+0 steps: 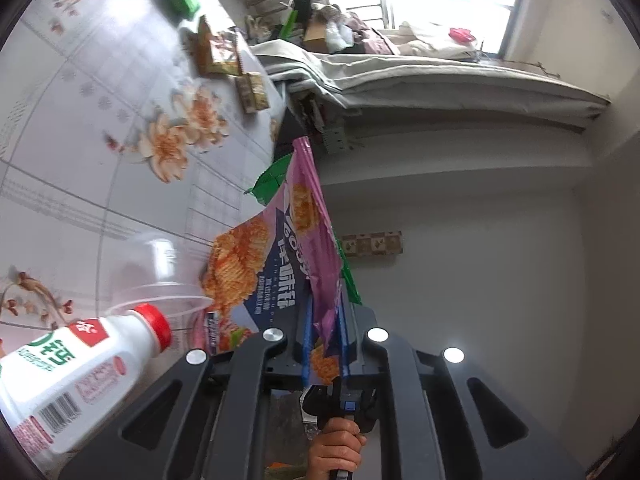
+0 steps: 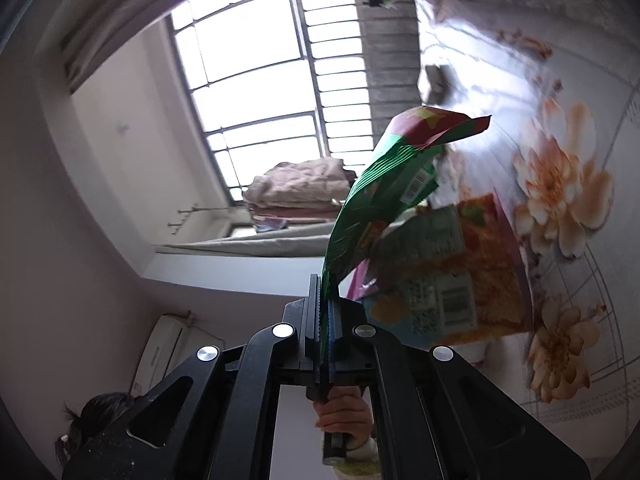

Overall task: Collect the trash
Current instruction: 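Lift the wrappers with the left tool while the right tool lifts the chip bag, then carry the wrappers in the left tool while the right tool carries the chip bag to the basket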

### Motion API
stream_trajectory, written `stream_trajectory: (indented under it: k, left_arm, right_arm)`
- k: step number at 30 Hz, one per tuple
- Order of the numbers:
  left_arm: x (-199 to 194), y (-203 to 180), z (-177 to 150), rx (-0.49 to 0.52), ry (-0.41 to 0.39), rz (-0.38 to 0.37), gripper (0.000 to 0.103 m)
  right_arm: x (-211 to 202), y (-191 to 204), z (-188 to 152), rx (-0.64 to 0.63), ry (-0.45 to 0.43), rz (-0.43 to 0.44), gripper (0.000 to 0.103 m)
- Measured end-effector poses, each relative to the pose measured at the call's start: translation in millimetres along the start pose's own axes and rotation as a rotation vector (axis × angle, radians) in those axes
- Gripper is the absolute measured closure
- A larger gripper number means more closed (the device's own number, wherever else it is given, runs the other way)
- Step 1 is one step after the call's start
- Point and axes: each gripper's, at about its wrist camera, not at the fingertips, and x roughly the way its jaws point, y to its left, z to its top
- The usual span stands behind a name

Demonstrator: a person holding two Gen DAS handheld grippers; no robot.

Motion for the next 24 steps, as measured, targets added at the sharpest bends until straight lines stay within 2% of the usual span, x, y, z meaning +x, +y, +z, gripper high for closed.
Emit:
stream_trajectory:
  k: [13,19,24]
  left_arm:
    - [26.5,-27.8,-11.6,0.074,0.035,-0.029,0.094]
    - [49.3,-40.2,-20.5,0.096,0.076,-0.043,0.094]
    - [75.8,-54.5,-32.3,0.117,0.126,-0.067,0.094]
  right_arm:
    - [-34.3,19.7,6.2,-0.06,-0.103,0.056,0.101]
    - [-73.0,28.7,2.9,-0.098,-0.184,0.053,0.101]
    - [-122.0,37.9,-1.2,-0.131,-0.296,0.036,0.101]
